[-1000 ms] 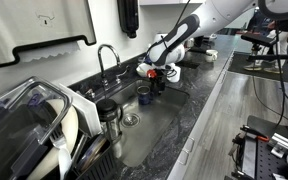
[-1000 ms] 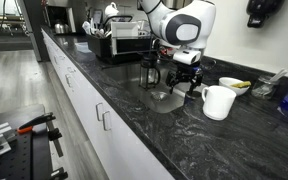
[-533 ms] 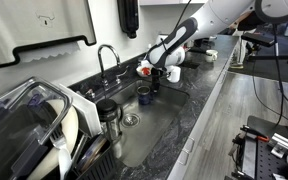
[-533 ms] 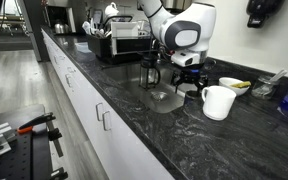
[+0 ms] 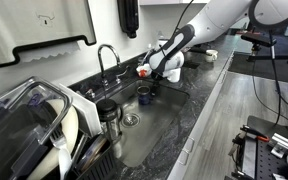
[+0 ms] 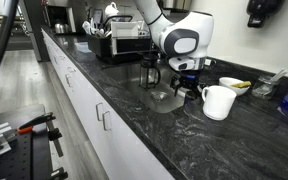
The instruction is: Take the white cup out of the sink, put it on the counter then pour the water from the blue cup in the sink
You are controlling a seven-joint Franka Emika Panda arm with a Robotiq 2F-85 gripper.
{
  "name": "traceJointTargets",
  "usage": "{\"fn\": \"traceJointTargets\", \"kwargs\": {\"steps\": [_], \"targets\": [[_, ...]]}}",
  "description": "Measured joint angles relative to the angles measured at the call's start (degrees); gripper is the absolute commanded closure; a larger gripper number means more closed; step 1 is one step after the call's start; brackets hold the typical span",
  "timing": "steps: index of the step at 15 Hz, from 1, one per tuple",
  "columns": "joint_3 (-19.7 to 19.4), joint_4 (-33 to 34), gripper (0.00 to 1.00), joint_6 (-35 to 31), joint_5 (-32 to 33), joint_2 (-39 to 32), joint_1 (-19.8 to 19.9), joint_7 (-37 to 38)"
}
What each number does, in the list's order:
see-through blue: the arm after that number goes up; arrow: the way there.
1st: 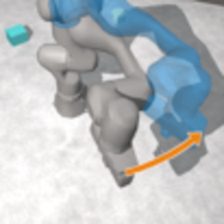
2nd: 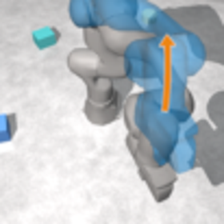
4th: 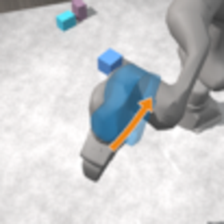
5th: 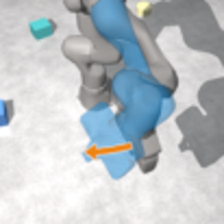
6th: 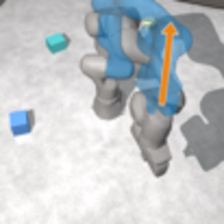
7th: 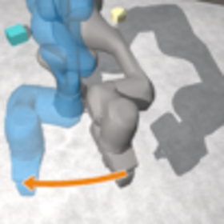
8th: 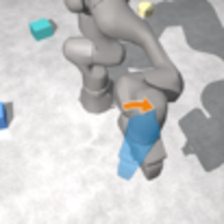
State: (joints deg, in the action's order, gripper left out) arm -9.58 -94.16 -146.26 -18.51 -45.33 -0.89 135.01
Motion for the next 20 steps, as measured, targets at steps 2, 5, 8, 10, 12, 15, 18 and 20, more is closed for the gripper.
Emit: {"fn": "traceJointTargets", "kwargs": {"steps": [2, 5, 8, 10, 12, 15, 18, 20], "targets": [[0.21, 0.55, 0.0, -0.38, 0.33, -0.53, -0.1, 1.26], [0.13, 0.95, 0.0, -1.6, 2.74, -1.19, -0.74, 1.59], [-0.33, 1.47, 0.0, -3.15, 5.11, -2.5, -2.38, 3.55], [-0.53, 2.09, 0.0, -3.23, 5.83, -3.69, -3.2, 5.16], [-0.6, 2.81, 0.28, -3.26, 5.99, -4.83, -3.53, 6.61], [-0.61, 3.77, 0.48, -3.69, 5.98, -6.06, -3.47, 8.05], [-0.66, 3.99, 0.7, -4.93, 5.97, -6.59, -3.31, 9.08], [-0.83, 3.99, 0.84, -5.61, 5.97, -6.68, -3.32, 9.69]]}}
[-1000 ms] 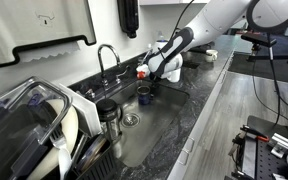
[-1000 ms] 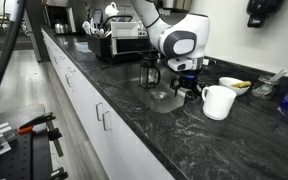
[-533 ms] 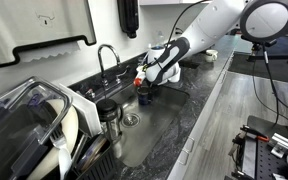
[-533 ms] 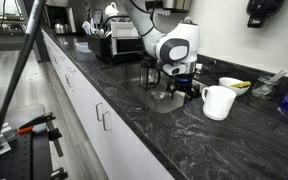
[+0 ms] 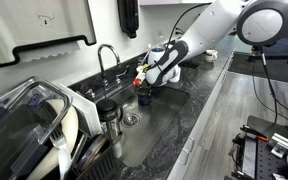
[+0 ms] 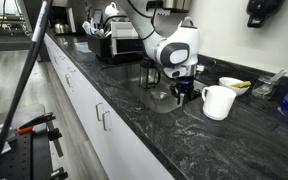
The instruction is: Take the white cup out of the sink, put it on the counter then pour the water from the blue cup in the sink
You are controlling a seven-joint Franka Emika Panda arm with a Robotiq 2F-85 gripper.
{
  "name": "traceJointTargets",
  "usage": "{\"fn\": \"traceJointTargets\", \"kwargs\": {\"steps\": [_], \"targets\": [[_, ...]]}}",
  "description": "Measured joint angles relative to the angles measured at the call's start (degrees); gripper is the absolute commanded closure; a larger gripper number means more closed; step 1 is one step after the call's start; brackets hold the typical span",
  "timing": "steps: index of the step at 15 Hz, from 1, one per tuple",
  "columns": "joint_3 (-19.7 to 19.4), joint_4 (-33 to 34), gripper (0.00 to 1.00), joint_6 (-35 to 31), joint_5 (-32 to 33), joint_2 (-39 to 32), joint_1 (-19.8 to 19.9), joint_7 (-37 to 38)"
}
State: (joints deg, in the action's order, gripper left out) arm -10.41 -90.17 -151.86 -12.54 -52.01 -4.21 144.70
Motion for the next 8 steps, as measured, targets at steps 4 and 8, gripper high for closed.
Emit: {"fn": "traceJointTargets", "kwargs": {"steps": [4, 8], "targets": [[-0.55, -0.13, 0.99, -2.41, 0.05, -0.34, -0.27, 0.67], [-1.07, -0.43, 0.96, -5.34, 0.07, -0.81, -1.13, 0.77]]}}
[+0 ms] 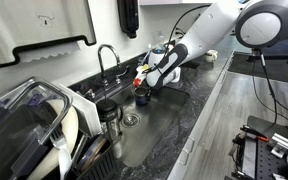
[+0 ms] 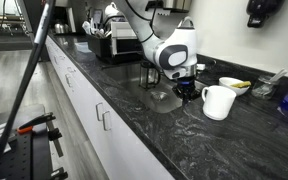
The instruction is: Take the white cup out of the sink, put it on the counter then pour the water from the blue cup in the sink
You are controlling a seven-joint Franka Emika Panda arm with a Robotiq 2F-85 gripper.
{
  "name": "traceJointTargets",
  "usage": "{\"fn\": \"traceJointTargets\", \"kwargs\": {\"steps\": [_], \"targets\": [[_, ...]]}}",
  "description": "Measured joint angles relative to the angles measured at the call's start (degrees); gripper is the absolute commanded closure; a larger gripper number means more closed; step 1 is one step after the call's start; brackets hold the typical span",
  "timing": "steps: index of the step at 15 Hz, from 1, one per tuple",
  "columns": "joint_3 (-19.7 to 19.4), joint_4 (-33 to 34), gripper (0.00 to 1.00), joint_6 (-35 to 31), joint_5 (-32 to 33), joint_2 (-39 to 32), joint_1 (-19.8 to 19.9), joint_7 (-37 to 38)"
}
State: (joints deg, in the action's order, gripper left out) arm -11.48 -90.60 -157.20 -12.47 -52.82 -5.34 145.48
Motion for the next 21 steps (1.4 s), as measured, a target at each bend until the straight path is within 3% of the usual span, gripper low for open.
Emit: {"fn": "traceJointTargets", "kwargs": {"steps": [6, 11, 15, 21], "targets": [[1.04, -1.01, 0.96, -0.6, -0.05, 0.59, 0.04, -2.53], [6.55, -2.98, 0.96, 9.3, -0.94, 5.11, 5.18, -11.88], [4.76, -3.27, 0.96, 17.75, 0.3, 9.01, 5.95, -13.32], [2.26, -2.79, 0.96, 26.69, 7.88, 12.23, 4.42, -13.48]]}}
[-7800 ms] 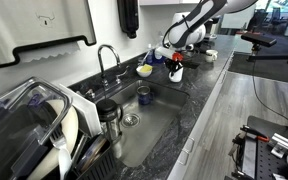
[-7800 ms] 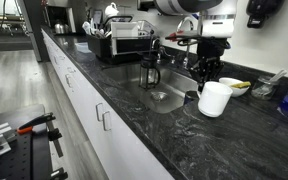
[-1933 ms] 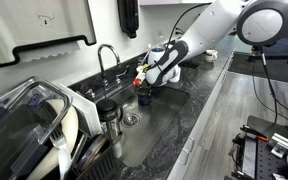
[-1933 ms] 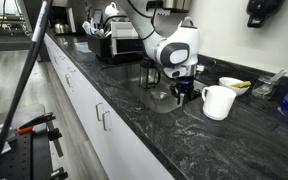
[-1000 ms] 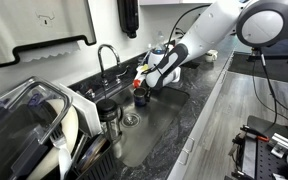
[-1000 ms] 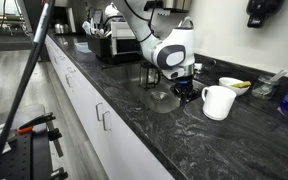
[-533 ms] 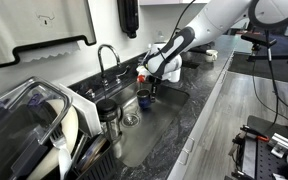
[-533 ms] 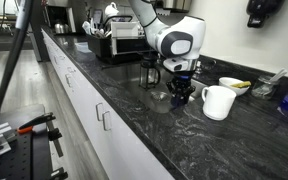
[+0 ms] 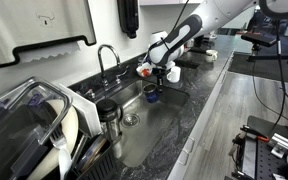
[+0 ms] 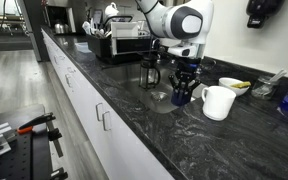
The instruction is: Take the white cup out of the sink, put it on the counter then pour the water from the blue cup in the sink
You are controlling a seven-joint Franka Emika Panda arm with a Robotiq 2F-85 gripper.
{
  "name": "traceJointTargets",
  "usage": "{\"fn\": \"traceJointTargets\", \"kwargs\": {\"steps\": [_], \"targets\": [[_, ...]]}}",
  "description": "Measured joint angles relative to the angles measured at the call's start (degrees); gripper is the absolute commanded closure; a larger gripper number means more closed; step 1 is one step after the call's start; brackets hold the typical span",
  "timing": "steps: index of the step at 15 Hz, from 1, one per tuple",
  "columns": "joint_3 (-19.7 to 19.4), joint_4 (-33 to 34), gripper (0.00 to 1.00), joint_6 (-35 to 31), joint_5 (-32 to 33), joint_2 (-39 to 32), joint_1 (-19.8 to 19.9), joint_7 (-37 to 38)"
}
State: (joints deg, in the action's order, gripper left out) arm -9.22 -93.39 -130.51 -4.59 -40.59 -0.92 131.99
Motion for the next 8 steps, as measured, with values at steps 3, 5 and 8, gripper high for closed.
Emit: {"fn": "traceJointTargets", "kwargs": {"steps": [3, 5, 8], "targets": [[-0.03, 0.0, 0.96, 1.33, 4.61, -0.18, -1.79, -1.43], [-0.32, -0.01, 0.96, 3.55, 9.13, -0.35, -3.47, -1.65], [-1.24, -0.01, 0.96, 7.34, 15.89, -0.39, -6.2, -1.67]]}}
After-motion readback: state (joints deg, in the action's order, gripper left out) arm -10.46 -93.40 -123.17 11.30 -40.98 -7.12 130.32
